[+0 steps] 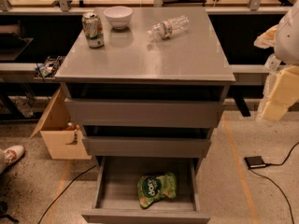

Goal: Pick green rice chip bag from bottom drawer and place on counter

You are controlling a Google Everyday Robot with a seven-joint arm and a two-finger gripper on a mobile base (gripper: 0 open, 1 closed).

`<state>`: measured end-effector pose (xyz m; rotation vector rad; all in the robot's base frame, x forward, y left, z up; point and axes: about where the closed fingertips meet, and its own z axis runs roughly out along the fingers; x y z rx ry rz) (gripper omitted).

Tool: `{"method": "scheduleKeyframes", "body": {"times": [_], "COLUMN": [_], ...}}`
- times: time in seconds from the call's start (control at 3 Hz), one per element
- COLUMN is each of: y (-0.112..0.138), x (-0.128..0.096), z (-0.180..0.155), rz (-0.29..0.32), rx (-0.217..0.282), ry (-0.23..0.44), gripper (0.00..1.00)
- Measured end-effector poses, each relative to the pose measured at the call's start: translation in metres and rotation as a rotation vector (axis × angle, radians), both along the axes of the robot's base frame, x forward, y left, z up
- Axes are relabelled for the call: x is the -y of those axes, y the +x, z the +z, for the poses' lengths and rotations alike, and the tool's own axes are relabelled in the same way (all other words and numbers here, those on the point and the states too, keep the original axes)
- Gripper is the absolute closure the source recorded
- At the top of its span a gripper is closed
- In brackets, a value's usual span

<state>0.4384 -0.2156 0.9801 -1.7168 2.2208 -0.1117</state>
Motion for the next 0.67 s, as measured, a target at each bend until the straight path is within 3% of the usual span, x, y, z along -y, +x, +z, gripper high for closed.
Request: {"method": "scheduleKeyframes", "body": {"times": [0.33,0.67], "y": [-0.001,-0.008], "x": [-0.001,-0.01], "z": [-0.002,-0.03], "rz": [0.005,0.002], "rx": [0.012,0.012], "ry": [0.01,0.082], "gripper": [0.0,0.0]}}
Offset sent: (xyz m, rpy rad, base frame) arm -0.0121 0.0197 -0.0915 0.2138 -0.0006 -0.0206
